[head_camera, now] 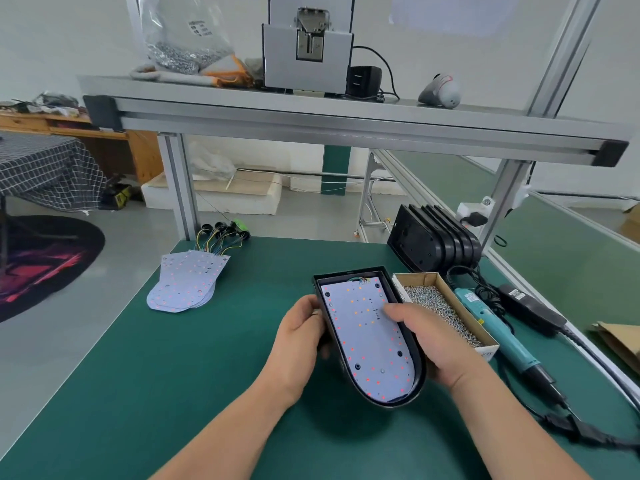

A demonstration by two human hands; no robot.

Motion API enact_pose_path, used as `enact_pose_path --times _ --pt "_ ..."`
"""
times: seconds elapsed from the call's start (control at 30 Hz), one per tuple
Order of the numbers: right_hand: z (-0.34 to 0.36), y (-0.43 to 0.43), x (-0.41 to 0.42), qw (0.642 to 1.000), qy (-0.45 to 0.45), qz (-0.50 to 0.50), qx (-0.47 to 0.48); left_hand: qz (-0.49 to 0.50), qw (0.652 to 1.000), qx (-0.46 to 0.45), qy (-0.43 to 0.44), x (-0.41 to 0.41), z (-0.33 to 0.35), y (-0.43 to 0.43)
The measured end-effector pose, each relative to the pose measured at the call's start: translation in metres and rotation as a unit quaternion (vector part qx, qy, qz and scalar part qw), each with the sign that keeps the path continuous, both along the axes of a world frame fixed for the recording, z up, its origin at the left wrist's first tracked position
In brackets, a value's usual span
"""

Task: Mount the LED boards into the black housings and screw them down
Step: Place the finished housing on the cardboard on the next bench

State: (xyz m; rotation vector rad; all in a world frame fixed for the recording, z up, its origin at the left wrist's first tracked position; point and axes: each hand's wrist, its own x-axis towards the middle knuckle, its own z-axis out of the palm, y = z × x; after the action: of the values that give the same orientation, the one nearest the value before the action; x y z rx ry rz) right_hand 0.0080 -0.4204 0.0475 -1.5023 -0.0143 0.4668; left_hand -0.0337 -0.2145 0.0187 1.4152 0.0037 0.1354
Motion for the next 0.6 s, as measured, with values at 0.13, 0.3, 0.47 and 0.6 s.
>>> enact_pose_path --times 0.13,0.3,0.47,0.6 --pt "-0.003 0.008 -0.002 0.999 -0.034 0.008 0.015 0.008 0.995 -0.085 0.046 0.001 0.002 -0.002" --pt "-0.008 0.017 -0.005 0.986 -0.135 0.079 -0.062 -0.026 0.969 -0.183 0.165 0.000 0.003 0.004" --pt "-0.008 0.020 -0.006 0.972 -0.162 0.098 -0.138 0.039 0.953 -0.231 0.192 0.006 0.006 0.013" --pt "-0.005 0.015 -0.005 0.959 -0.170 0.120 -0.190 0.045 0.950 -0.243 0.189 0.008 0.003 0.014"
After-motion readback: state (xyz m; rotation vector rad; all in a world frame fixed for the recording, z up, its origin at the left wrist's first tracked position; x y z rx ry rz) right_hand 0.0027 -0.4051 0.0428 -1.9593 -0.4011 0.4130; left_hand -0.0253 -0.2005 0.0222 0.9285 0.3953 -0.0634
